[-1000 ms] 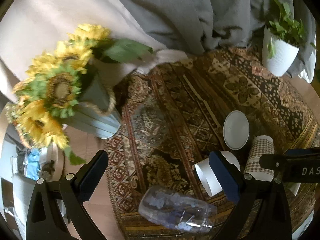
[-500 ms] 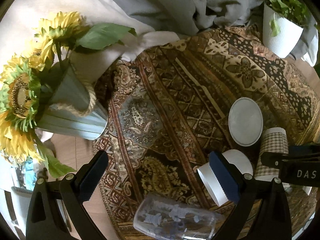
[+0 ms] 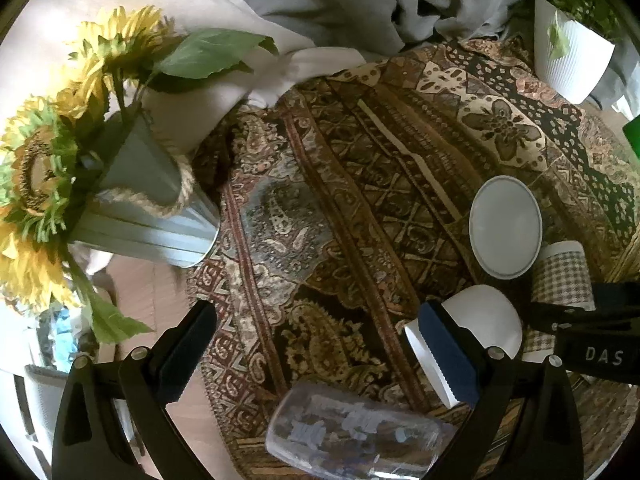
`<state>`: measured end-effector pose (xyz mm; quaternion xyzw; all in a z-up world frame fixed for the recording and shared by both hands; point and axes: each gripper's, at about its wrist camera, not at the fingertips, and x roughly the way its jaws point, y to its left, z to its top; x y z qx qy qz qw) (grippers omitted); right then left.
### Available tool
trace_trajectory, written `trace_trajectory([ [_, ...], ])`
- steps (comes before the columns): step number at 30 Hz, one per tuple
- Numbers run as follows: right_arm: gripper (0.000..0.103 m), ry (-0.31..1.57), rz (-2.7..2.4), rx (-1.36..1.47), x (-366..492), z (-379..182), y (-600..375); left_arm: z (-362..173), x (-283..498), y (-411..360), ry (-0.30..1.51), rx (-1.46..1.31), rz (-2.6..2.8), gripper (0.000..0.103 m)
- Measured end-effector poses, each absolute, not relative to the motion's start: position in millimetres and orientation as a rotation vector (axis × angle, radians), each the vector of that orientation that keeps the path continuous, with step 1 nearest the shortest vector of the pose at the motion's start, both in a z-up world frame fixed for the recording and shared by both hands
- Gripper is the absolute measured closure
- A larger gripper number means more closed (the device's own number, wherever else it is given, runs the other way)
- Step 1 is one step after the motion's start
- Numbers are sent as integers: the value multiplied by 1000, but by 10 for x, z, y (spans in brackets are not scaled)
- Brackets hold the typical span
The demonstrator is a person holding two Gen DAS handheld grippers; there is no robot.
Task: Flip cup upside down
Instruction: 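Close the right tool around the houndstooth cup's body and lift it, then raise the held cup with the right tool and rotate it rim-down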
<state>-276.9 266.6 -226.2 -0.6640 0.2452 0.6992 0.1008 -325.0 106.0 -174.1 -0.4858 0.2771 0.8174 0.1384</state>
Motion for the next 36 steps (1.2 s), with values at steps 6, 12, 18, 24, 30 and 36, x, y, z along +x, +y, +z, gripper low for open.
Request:
trace_trajectory([
  [6, 39, 668, 2129, -1947, -2686, -2067, 2658, -1637, -3124, 998, 786, -1415, 2384, 0],
  [12, 39, 592, 2236, -1956, -2511, -1793, 2537, -1433, -2881, 804, 747, -1415, 2476, 0],
  [18, 38, 459, 2349, -2003, -2258, -1622, 2224, -1318, -2476, 471, 629, -1447, 2581, 0],
  [24, 38, 291, 2394, -2104, -2056, -1670, 1905, -1401, -2143, 165, 490, -1528, 2641, 0],
  [30, 38, 201, 2377, -2198, -1914, -1832, 1719, -1590, -1963, -25, 426, -1625, 2639, 0],
  [36, 38, 71, 2359, -2247, -1895, -1989, 1576, -1792, -1912, -72, 432, -1700, 2610, 0],
])
